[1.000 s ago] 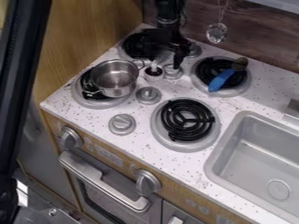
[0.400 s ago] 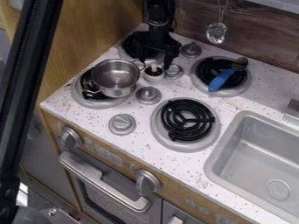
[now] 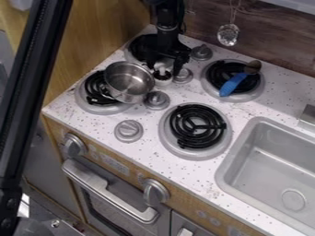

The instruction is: Move the object to the middle of the bottom right burner

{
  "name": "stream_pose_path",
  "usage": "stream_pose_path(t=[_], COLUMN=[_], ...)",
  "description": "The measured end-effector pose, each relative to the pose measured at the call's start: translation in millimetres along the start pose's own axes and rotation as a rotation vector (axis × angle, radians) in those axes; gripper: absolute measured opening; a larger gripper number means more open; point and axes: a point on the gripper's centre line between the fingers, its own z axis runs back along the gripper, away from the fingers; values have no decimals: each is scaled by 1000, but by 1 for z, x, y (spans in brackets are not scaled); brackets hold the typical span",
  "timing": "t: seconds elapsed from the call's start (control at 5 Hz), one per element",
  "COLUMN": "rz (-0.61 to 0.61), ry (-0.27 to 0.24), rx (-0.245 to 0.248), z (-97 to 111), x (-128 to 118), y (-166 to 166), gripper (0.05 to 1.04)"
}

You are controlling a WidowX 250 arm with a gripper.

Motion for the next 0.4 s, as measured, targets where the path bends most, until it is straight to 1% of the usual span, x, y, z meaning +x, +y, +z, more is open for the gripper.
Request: stream_pose_path(t=[0.2, 0.4], rz=[2, 0], ry=[23, 24], rx=[-1, 10], z=[-2, -2], x=[-3, -3], y=[0, 2], gripper=[662, 370])
